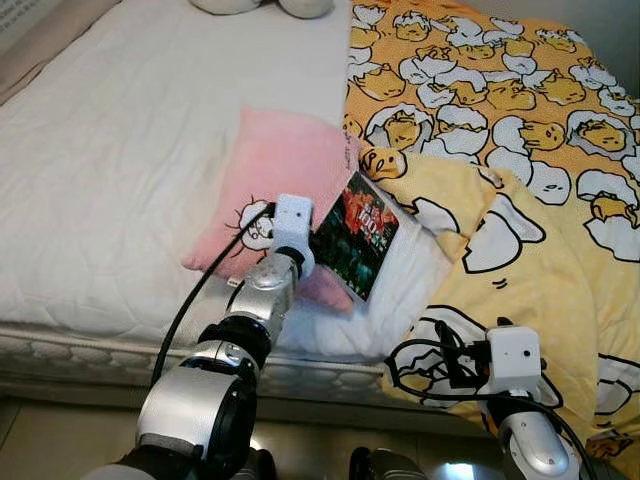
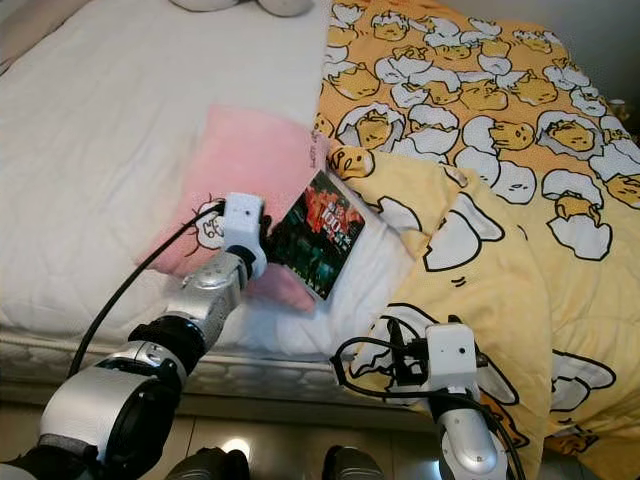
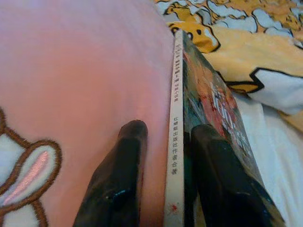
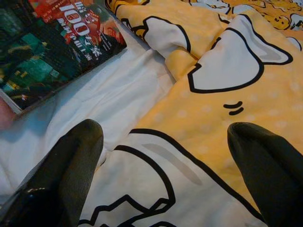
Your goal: Clean up the room
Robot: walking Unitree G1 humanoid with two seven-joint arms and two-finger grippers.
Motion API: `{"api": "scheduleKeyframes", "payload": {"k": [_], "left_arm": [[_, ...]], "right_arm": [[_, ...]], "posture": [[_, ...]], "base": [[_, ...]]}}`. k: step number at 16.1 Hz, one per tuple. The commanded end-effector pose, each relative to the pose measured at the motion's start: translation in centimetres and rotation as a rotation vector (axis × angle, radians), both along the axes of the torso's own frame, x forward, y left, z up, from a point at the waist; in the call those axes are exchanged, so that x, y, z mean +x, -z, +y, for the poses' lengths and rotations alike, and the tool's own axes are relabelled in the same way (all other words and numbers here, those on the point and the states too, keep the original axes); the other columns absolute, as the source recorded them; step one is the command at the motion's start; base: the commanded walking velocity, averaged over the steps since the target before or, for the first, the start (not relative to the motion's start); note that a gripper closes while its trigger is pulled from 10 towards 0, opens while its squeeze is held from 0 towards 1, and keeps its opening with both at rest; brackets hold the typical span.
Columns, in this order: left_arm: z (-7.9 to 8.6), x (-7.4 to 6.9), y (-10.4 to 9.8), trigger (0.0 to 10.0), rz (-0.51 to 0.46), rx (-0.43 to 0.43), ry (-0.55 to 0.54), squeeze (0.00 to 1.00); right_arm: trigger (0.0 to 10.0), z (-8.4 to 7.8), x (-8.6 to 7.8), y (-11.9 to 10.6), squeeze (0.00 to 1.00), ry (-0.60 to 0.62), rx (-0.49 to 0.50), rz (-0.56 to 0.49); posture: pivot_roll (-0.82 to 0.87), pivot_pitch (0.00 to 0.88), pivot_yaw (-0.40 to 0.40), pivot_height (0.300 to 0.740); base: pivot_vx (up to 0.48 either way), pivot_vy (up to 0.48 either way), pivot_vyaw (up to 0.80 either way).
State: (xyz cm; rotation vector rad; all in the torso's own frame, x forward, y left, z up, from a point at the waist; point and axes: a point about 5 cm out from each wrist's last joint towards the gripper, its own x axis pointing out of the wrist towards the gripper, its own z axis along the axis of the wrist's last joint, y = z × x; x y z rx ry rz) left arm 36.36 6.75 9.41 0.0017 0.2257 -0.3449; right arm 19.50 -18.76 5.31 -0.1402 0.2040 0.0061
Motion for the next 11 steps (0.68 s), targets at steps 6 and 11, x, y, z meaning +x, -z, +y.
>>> {"api": "scheduleKeyframes", "payload": {"k": [6,11], "left_arm": [[-3.8,-1.1,-0.3,10.0,-0.050,0.058,0.186,0.00],[-4.4,-2.4,1.9,10.0,0.038,0.110,0.170,0.00]], "right_arm": [[10.0,-0.6,-0.6,0.7,0.00,0.020,-0.019,0.026],[10.0,-0.5,-0.7,0.9,0.00,0.017,-0.019,0.034]], "posture": [[-0.11,0.083,-0.026,0.740],[-0.11,0.082,-0.025,0.740]], "base": [[0.000,0.000,0.00],[0.000,0.000,0.00]]}}
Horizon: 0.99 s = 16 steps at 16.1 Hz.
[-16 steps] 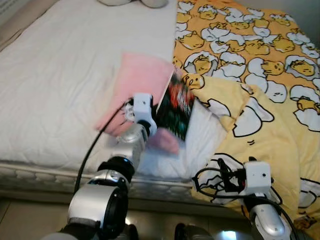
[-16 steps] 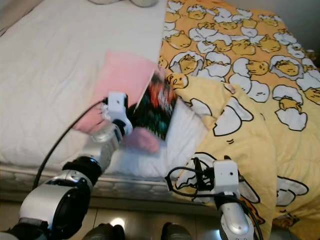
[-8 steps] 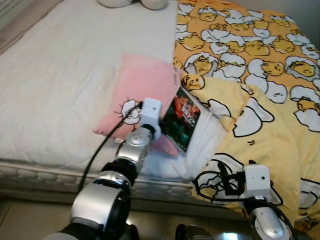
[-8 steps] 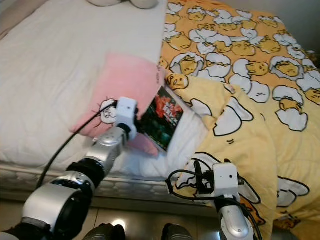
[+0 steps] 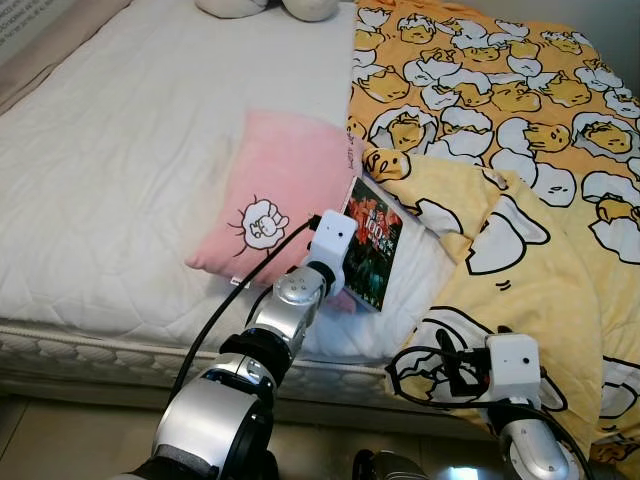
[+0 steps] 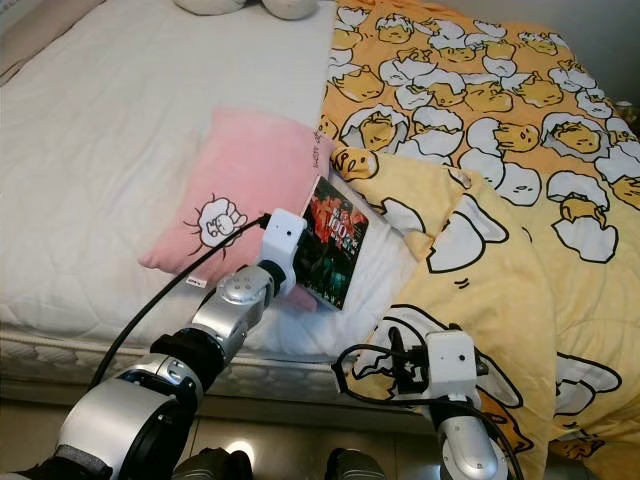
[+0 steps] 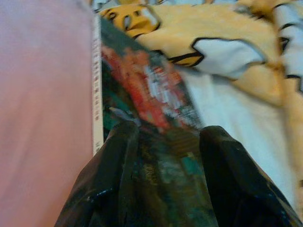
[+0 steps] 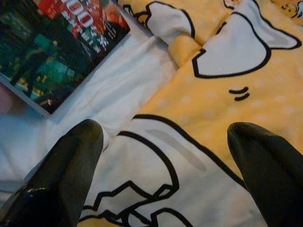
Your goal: Clean up the room
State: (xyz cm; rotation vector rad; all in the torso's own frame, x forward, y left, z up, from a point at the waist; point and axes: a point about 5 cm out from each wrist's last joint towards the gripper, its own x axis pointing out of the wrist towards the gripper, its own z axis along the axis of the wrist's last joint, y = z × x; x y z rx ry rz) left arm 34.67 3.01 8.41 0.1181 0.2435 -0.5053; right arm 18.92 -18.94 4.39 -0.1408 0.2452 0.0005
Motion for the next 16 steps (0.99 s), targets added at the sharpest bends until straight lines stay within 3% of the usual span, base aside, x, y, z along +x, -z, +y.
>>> {"api": "scheduleKeyframes", "payload": {"k": [1,2,5,7,10,16], "left_arm": [[0.0,-0.6,1.2,10.0,0.039,0.037,-0.060,0.00],[1.1,-0.4,1.5,10.0,0.026,0.074,-0.142,0.00],[2.5,-0.3,1.5,10.0,-0.043,0.087,-0.238,0.00],[2.2,0.1,-0.4,10.0,-0.184,0.036,-0.248,0.00],[1.4,0.0,-1.4,10.0,-0.255,-0.017,-0.210,0.00],[0.5,-0.7,-0.1,10.0,-0.116,-0.108,-0.143,0.00]], "right_arm": [[10.0,-0.3,-0.1,0.0,0.00,0.006,-0.018,-0.008],[10.0,-0.2,0.0,0.0,0.00,0.003,-0.019,-0.008],[10.0,-0.4,0.0,0.0,0.00,-0.001,-0.025,-0.010],[10.0,-0.5,-0.1,0.0,0.00,-0.002,-0.031,-0.008],[10.0,-0.5,-0.1,0.1,0.00,-0.003,-0.032,-0.010],[10.0,-0.4,-0.2,0.3,0.00,0.000,-0.030,-0.005]], "posture": [[-0.11,0.082,-0.025,0.740],[-0.11,0.078,-0.025,0.740],[-0.11,0.069,-0.026,0.740],[-0.11,0.062,-0.026,0.740],[-0.11,0.061,-0.025,0.740],[-0.10,0.070,-0.020,0.740]], "base": [[0.000,0.000,0.00],[0.000,0.000,0.00],[0.000,0.000,0.00],[0.000,0.000,0.00],[0.000,0.000,0.00],[0.000,0.000,0.00]]}}
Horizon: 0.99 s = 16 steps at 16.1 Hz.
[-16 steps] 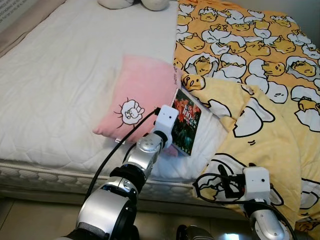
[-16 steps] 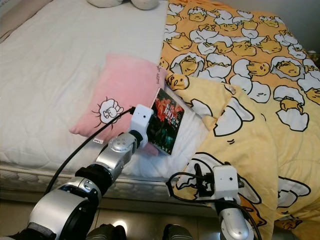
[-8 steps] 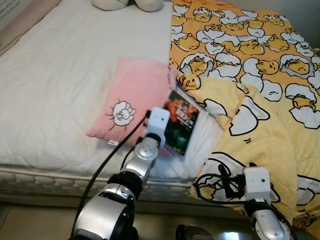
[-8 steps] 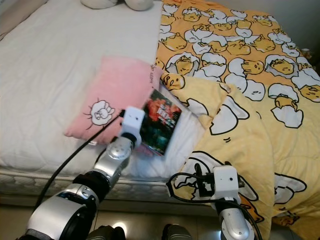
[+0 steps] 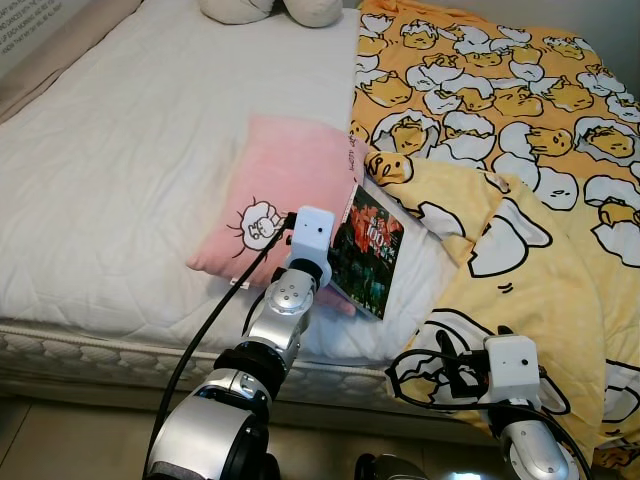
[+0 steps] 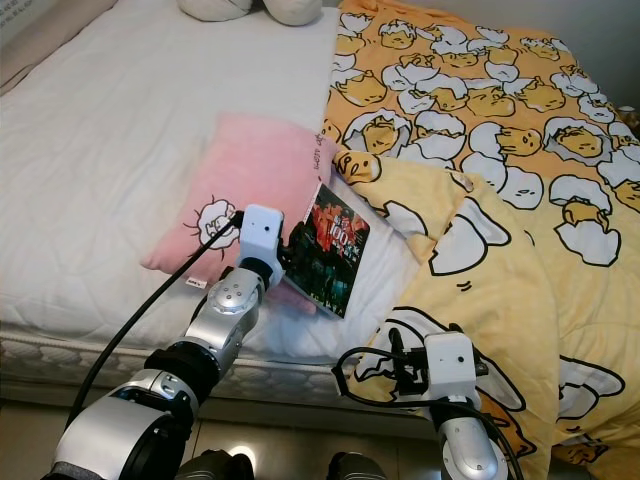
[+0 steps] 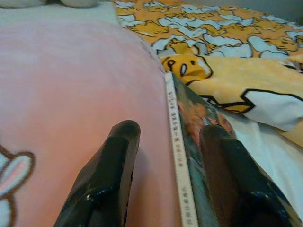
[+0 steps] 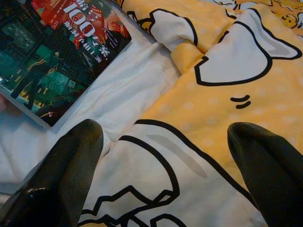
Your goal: Clean up the room
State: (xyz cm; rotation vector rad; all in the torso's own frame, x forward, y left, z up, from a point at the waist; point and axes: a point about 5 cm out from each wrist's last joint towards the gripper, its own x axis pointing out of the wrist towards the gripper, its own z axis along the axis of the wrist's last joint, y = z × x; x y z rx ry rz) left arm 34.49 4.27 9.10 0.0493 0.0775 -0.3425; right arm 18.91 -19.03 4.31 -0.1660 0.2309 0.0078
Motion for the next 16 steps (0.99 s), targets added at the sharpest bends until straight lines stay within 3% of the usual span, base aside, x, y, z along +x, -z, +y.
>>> {"api": "scheduleKeyframes", "payload": {"k": [1,4,14,16], "left_arm": [[-1.0,-0.6,0.8,10.0,0.060,-0.019,0.034,0.00],[-1.4,-1.2,2.2,10.0,0.159,0.002,0.053,0.00],[-4.0,-2.4,2.9,10.0,0.237,-0.004,0.200,0.00],[-4.6,-3.3,4.1,10.0,0.318,0.005,0.227,0.00]], "right_arm": [[10.0,-0.3,-0.2,0.2,0.00,0.013,-0.007,0.008],[10.0,-0.3,-0.2,-0.1,0.00,0.023,0.040,-0.014],[10.0,0.1,-0.6,-0.2,0.00,-0.010,0.102,-0.010],[10.0,0.5,-0.7,-0.2,0.00,-0.034,0.139,-0.006]], "posture": [[-0.10,0.071,-0.021,0.740],[-0.11,0.073,-0.021,0.740],[-0.12,0.075,-0.015,0.740],[-0.12,0.075,-0.015,0.740]], "base": [[0.000,0.000,0.00],[0.000,0.000,0.00],[0.000,0.000,0.00],[0.000,0.000,0.00]]}}
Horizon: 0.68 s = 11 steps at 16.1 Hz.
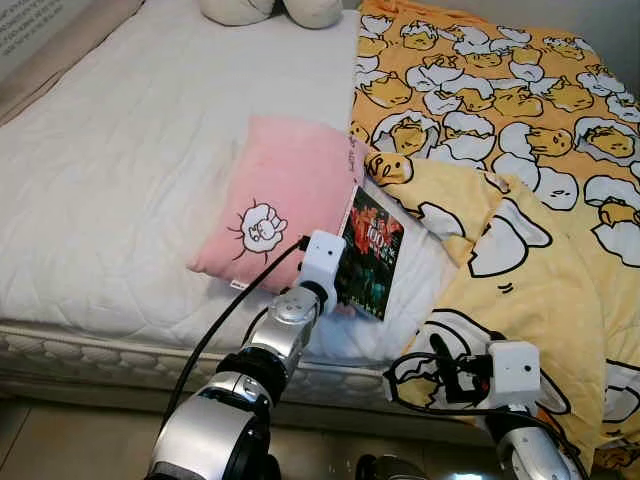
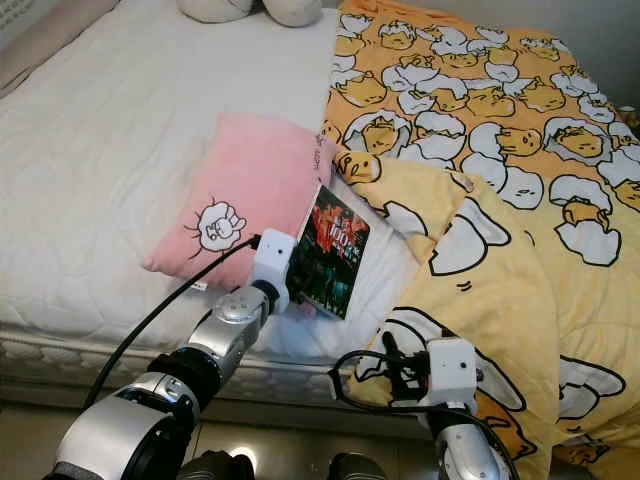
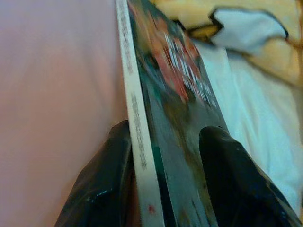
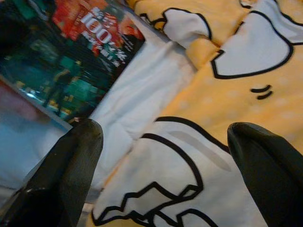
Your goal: Clean up the room
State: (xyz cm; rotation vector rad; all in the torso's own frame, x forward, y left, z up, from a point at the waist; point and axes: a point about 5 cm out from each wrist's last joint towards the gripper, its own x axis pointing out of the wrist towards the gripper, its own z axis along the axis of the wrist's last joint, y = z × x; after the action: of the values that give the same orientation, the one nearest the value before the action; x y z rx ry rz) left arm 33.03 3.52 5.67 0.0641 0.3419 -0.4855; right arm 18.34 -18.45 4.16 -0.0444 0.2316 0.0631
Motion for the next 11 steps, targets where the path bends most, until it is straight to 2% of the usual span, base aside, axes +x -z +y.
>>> {"api": "scheduleKeyframes", "payload": {"k": [1,3,5,6,11], "left_arm": [[-4.3,-2.1,0.8,10.0,0.103,-0.071,0.092,0.00],[-4.9,-2.2,0.8,10.0,0.158,-0.099,0.104,0.00],[-5.1,-1.8,0.3,10.0,0.162,-0.096,0.099,0.00],[-5.3,-1.6,-0.1,0.0,0.148,-0.089,0.100,0.00],[-5.2,-1.0,-0.9,0.0,0.110,-0.134,0.062,0.00]], "right_arm": [[10.0,0.0,-0.1,-0.3,0.00,-0.009,0.024,-0.006],[10.0,0.2,-0.1,-0.2,0.00,-0.018,0.025,-0.002],[10.0,0.3,0.0,-0.2,0.00,-0.021,0.026,-0.001],[10.0,0.4,-0.1,-0.2,0.00,-0.023,0.027,0.000],[10.0,0.4,-0.3,-0.1,0.00,-0.017,0.025,0.004]], "posture": [[-0.12,0.077,-0.014,0.740],[-0.12,0.076,-0.013,0.740],[-0.13,0.075,-0.010,0.740],[-0.13,0.074,-0.008,0.740],[-0.14,0.077,0.001,0.740]], "base": [[0.000,0.000,0.00],[0.000,0.000,0.00],[0.000,0.000,0.00],[0.000,0.000,0.00],[0.000,0.000,0.00]]}}
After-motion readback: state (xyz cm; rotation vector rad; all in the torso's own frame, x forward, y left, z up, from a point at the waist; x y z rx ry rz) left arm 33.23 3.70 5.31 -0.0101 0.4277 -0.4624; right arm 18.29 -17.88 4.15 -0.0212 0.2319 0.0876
